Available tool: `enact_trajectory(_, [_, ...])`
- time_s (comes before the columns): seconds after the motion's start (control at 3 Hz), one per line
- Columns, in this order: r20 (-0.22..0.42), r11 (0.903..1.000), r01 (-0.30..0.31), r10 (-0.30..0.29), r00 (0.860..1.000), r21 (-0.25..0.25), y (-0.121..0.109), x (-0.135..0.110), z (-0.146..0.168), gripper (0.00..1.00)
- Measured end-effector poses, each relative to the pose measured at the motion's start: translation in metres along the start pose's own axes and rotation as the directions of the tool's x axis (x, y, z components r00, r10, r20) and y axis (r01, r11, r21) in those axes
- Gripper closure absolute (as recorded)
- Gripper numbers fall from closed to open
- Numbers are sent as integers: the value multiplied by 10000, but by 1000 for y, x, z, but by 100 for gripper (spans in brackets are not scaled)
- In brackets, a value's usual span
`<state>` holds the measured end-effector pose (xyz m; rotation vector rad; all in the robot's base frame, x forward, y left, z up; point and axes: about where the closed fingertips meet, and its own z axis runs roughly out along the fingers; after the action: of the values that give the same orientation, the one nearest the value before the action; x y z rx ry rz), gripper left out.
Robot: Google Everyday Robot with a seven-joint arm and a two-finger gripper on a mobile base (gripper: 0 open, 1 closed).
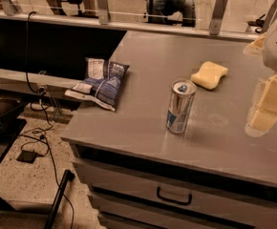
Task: Pick blue chip bag
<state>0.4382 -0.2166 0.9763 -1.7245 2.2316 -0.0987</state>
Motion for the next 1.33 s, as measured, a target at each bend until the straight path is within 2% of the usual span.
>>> enact_trajectory(0.33, [1, 10000, 0, 0, 10000, 2, 0, 0, 0, 0])
enact_trajectory(0.67, [496, 9972, 734, -740, 9960, 133, -20, -32, 5, 0])
enact_trajectory(1.0, [950, 9903, 1360, -1380, 9859, 276, -37, -63, 6, 0])
enact_trajectory(1.33, [1419, 9807, 1945, -1951, 9705, 178, -54, -101, 8, 0])
